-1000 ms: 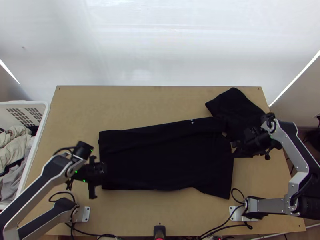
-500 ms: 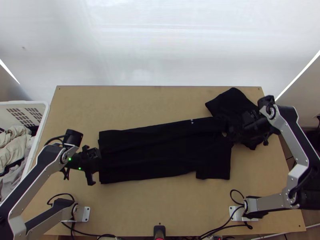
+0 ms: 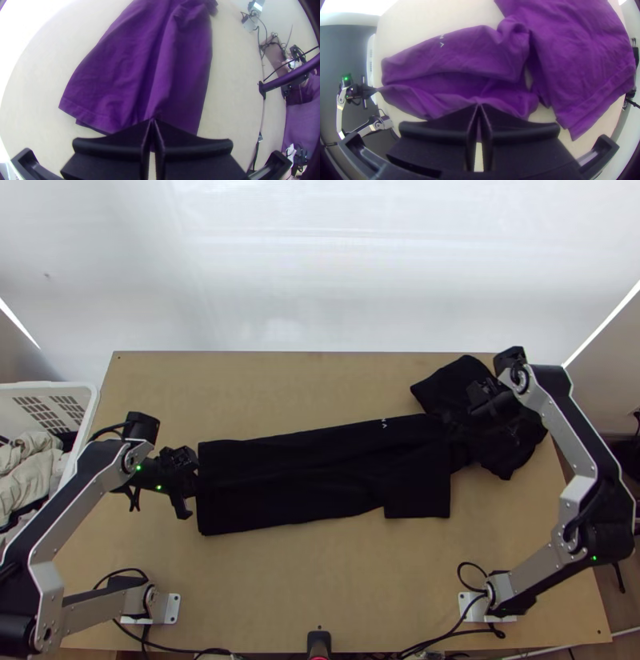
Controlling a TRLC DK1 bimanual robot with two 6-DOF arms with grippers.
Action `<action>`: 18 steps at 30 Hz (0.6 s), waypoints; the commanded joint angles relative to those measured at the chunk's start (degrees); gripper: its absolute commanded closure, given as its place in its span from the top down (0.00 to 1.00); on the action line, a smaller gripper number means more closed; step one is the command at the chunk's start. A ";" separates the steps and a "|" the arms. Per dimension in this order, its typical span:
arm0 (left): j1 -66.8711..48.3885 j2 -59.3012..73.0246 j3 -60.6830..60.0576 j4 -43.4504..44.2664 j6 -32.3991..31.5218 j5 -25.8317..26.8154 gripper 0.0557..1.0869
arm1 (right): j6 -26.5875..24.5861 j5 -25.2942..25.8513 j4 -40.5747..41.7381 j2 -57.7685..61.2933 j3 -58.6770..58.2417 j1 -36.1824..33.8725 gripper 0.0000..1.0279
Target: Fold the t-shirt
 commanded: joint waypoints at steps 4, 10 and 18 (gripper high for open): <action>1.30 3.07 -0.02 0.32 -0.33 -0.77 0.04 | 1.20 0.08 3.55 2.31 -2.20 1.04 0.03; 2.88 3.07 -0.29 0.50 -0.07 -0.86 0.04 | 3.14 1.31 6.98 2.23 -2.73 3.24 0.03; 6.04 3.07 1.38 0.59 0.81 -1.04 0.04 | 4.72 2.11 7.24 2.58 1.58 4.82 0.03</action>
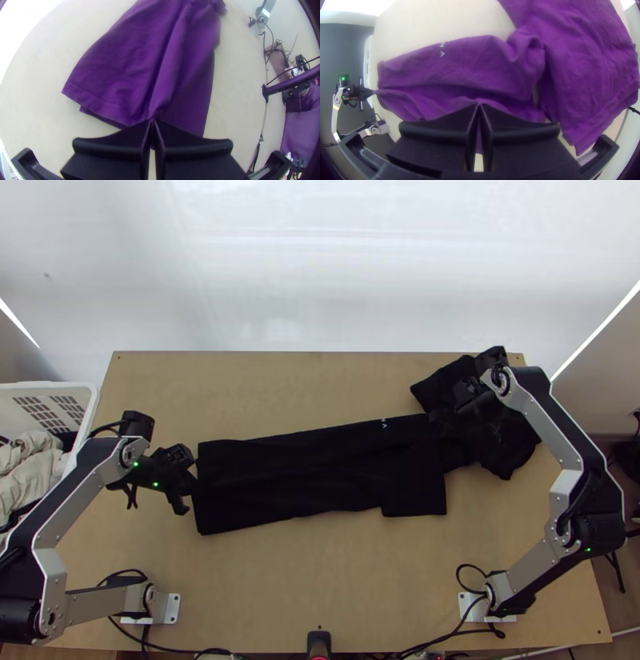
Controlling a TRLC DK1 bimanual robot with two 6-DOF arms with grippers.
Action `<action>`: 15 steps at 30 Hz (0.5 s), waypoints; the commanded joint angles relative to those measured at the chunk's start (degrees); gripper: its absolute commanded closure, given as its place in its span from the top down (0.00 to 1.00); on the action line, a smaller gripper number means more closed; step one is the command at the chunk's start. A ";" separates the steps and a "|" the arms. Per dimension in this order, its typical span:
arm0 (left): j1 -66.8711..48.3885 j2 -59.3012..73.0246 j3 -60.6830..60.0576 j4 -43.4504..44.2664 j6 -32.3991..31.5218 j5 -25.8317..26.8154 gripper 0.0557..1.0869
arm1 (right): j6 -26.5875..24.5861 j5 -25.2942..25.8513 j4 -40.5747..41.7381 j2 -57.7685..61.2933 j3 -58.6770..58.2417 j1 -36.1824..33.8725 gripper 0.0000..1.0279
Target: Fold the t-shirt
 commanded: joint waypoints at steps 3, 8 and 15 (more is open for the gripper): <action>3.69 1.35 2.06 0.15 0.94 -0.12 0.04 | 1.79 0.95 0.90 1.49 3.60 0.67 0.03; 3.87 2.49 3.73 0.59 0.33 -0.12 0.04 | 2.58 1.92 1.61 3.07 4.65 -0.04 0.03; 3.78 3.99 5.67 1.03 0.15 -0.12 0.04 | 3.55 2.53 2.84 4.04 5.44 -1.00 0.03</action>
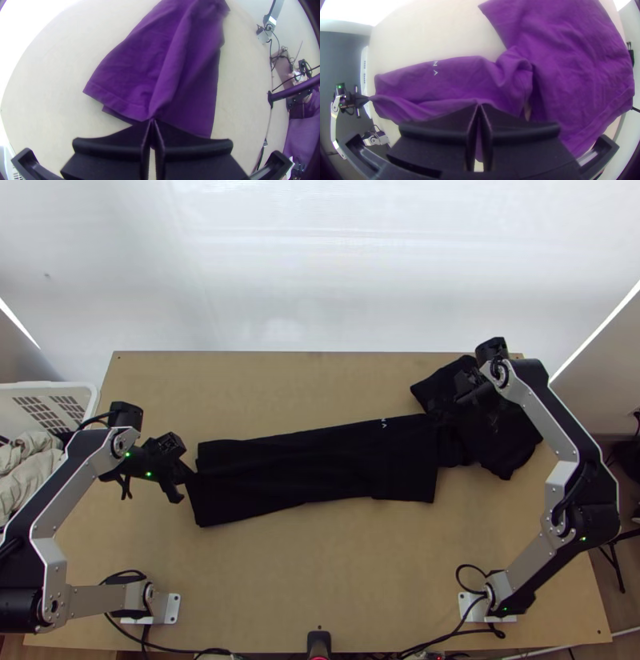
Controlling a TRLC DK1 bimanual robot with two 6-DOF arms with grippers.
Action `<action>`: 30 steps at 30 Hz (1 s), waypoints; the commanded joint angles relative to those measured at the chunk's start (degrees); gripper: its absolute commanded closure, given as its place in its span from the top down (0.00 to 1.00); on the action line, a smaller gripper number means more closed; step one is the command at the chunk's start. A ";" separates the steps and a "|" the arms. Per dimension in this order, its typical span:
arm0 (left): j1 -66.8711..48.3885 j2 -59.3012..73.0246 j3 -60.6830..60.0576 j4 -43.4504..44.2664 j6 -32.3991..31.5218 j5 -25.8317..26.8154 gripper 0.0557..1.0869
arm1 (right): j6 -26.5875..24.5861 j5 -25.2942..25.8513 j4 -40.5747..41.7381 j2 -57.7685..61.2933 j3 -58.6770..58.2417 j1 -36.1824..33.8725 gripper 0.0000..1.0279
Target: Fold the t-shirt
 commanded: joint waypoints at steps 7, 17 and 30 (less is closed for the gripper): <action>0.28 8.81 7.29 1.03 -1.47 0.08 0.04 | 2.07 0.41 2.69 2.74 2.87 -0.46 0.03; -2.53 16.02 11.42 1.47 -5.95 -0.01 0.63 | 3.03 1.03 3.66 4.41 2.52 0.07 0.33; 2.74 7.32 13.44 -8.46 -9.82 -1.50 0.96 | 2.95 -3.46 -3.19 -6.58 2.26 15.71 0.96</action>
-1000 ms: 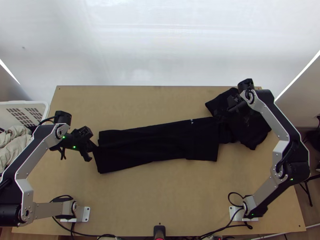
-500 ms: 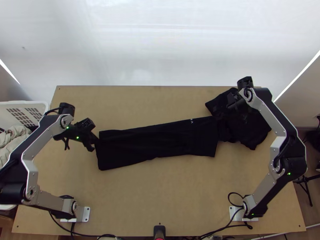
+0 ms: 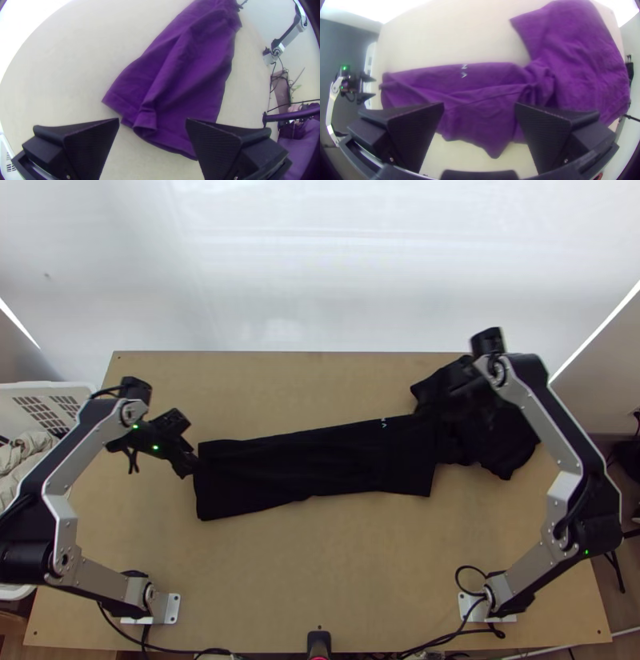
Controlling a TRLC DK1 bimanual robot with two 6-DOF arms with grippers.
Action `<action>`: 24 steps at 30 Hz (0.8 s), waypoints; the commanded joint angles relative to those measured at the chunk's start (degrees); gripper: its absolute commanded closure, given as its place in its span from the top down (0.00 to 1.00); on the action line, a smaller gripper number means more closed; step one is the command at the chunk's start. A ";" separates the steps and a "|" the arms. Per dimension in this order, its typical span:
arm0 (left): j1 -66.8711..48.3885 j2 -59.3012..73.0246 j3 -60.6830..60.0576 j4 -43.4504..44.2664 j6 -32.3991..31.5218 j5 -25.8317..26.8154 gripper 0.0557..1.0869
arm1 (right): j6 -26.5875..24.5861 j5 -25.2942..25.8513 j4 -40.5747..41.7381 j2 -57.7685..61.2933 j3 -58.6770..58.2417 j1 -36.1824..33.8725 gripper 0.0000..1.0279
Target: Fold the t-shirt
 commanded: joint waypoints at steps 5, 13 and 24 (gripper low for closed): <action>9.64 -2.27 -0.99 -11.21 -2.20 0.34 0.95 | -2.20 -8.55 -4.99 3.69 -0.30 19.61 0.96; 11.83 -2.80 -9.16 -16.13 -2.28 12.55 0.95 | -3.34 -8.90 -1.74 13.97 5.06 23.92 0.96; 9.99 3.62 -11.45 -8.22 -4.57 17.56 0.95 | -5.01 -8.90 -0.51 18.19 8.66 22.16 0.96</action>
